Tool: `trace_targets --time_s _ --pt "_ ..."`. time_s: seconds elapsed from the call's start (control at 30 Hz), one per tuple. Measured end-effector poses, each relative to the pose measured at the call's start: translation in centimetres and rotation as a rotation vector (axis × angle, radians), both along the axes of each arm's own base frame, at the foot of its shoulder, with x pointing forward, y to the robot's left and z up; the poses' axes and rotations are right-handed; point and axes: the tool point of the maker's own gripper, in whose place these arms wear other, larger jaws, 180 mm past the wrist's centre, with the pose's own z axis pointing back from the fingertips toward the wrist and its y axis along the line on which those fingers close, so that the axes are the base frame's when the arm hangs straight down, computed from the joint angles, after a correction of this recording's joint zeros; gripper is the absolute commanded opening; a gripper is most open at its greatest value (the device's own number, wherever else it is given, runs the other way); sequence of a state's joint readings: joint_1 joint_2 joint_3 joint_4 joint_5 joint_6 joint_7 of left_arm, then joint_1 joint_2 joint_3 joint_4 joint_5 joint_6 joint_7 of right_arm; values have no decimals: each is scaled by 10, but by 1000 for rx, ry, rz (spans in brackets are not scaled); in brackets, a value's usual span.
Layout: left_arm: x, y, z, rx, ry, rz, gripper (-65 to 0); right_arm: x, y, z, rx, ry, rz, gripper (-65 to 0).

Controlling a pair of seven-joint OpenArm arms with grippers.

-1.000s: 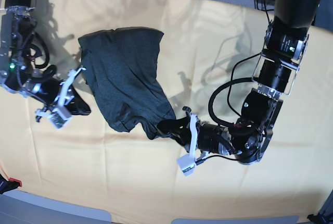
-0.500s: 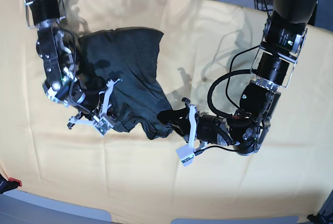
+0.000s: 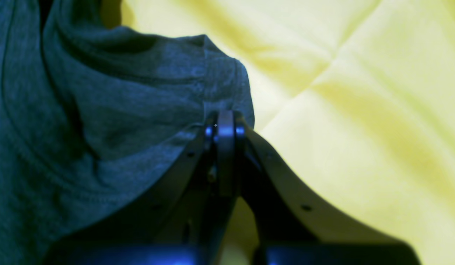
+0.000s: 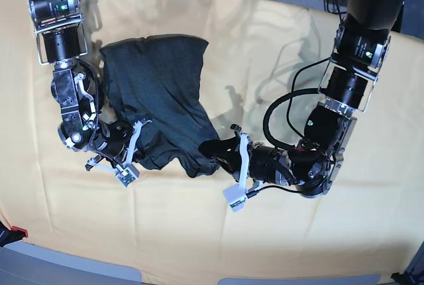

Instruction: Fold the T-shirt properly

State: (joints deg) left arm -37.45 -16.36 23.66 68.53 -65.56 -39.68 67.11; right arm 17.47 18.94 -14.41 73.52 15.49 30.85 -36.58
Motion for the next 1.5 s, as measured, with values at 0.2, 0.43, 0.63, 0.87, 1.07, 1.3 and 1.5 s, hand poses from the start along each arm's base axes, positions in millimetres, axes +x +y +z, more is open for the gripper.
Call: trace_targets --time_s 0.2,0.43,0.63,0.87,1.07,1.3,1.5 --pt "0 -1 0 -1 0 -1 -650 22 -49 1 -146 -86 -265 -650" --pt "0 -1 0 -2 0 -1 -650 22 -94 3 -283 -98 -439 -650" --pt "0 0 0 0 -1 0 -650 23 -73 14 -218 -106 -385 -650" --pt "6 6 -4 57 -32 8 -650 35 -60 54 -182 -219 -363 -650" --pt "9 12 -11 105 -50 15 -650 43 -87 104 -100 -322 -472 -650" --pt "11 35 5 28 -17 53 -650 5 -60 125 355 -215 -187 -650" --pt "7 52 19 59 -82 39 -650 -37 -73 132 594 -98 -150 -650"
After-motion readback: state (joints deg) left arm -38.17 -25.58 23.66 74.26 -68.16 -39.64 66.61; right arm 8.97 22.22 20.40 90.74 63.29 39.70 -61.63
